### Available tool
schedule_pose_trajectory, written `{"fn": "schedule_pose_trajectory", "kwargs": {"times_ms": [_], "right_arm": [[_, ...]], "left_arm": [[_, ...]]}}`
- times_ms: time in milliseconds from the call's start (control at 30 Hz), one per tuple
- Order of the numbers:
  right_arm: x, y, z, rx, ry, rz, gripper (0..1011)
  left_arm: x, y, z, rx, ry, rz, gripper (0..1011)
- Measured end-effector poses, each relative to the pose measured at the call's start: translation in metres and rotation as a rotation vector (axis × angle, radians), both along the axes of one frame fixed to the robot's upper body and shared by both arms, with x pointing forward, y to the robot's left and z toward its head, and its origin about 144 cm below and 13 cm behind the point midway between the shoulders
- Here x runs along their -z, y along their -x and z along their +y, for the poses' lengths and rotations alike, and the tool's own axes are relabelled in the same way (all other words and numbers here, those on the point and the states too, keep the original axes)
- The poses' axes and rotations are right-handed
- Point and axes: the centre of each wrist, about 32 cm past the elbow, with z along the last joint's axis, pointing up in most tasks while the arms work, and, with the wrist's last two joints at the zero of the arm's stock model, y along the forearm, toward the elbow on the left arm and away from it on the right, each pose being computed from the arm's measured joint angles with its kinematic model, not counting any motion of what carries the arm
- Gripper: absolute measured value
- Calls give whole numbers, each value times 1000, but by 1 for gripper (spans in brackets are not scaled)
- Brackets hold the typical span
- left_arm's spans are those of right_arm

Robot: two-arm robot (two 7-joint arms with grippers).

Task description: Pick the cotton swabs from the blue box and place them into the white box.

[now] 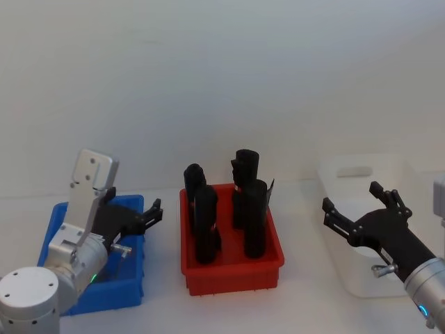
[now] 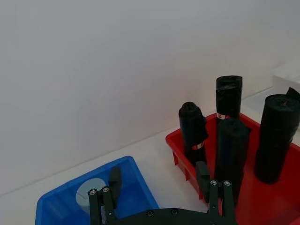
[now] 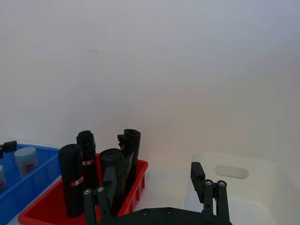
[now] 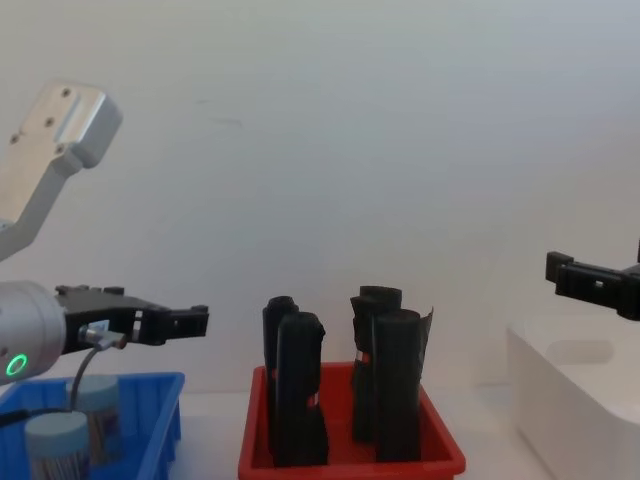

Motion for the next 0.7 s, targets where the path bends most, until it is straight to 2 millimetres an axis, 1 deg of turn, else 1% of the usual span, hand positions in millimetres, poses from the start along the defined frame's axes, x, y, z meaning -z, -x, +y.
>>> {"fn": "schedule_pose_trajectory", "kwargs": {"times_ms": [700], "right_arm": [[0,0,0,0,0,0,1001]], "left_arm": [[22,-12,41,-158,125,138,1004]]}}
